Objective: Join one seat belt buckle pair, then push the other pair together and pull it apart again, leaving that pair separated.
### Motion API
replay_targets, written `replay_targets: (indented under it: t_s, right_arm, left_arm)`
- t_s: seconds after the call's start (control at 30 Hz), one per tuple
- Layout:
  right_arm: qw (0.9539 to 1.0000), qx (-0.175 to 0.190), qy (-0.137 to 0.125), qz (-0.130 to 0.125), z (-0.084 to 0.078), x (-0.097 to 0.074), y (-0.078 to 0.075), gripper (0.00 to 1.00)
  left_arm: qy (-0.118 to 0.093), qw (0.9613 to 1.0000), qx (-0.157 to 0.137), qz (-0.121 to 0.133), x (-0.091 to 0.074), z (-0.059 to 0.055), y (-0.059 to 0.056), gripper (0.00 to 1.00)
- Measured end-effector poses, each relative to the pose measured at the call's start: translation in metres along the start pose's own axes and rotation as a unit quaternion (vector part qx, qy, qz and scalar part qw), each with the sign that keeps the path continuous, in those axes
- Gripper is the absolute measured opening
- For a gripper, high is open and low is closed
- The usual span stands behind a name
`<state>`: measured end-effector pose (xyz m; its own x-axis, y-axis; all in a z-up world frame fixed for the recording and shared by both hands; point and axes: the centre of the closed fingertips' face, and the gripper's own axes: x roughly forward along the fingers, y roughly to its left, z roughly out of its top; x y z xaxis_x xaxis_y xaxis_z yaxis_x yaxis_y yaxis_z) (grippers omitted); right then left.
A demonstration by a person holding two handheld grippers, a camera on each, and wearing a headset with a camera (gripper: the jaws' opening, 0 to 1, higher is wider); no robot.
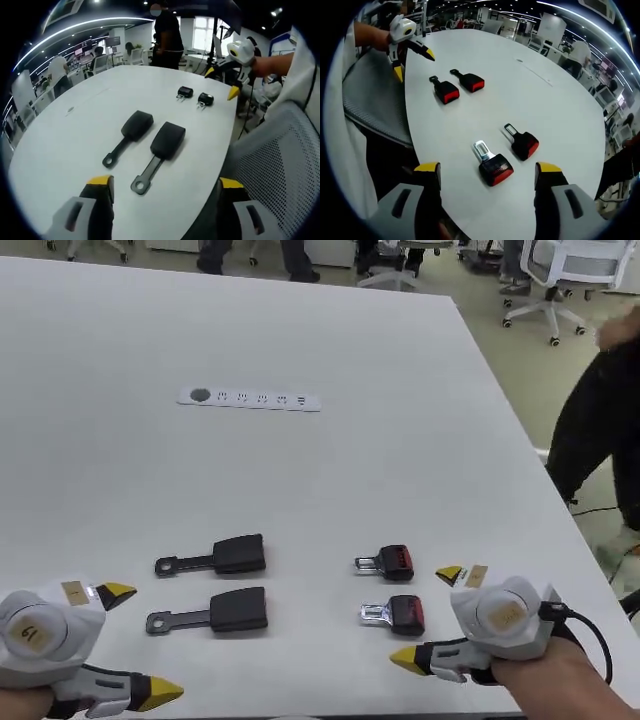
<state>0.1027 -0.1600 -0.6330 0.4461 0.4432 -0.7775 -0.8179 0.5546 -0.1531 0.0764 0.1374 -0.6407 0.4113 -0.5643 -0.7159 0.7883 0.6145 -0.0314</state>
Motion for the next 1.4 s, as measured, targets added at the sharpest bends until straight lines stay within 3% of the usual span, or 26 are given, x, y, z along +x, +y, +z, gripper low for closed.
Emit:
replay_targets:
  t_s: [0.3,0.43,0.73,0.93,1.03,1.4]
  right_arm:
    - [0.9999,-0.013,0.007,0.007,0.000,0.005,-0.002,0.71]
    - [0.9995,-0.023,0.012,0.015,-0.002,0.010,-0.001,0.69]
    - [0.9980,-0.049,0.027,0.030,-0.005,0.020,-0.006,0.63]
    - [0.9950,-0.079,0.041,0.045,-0.003,0.028,-0.010,0.58]
    - [0.9930,-0.094,0.049,0.051,-0.004,0.033,-0.012,0.56]
    - [0.9828,-0.138,0.084,0.089,-0.013,0.046,-0.018,0.51]
  left_arm:
    - [0.000,0.9999,0.008,-0.011,0.009,0.004,-0.001,0.75]
    - [0.016,0.9991,0.034,-0.018,0.015,0.004,-0.003,0.71]
    - [0.024,0.9974,0.065,-0.022,0.023,0.017,-0.002,0.65]
    - [0.037,0.9947,0.089,-0.034,0.036,0.023,-0.001,0.61]
    - [0.054,0.9911,0.109,-0.054,0.043,0.023,-0.005,0.53]
    - [0.080,0.9832,0.140,-0.085,0.067,0.027,-0.006,0.50]
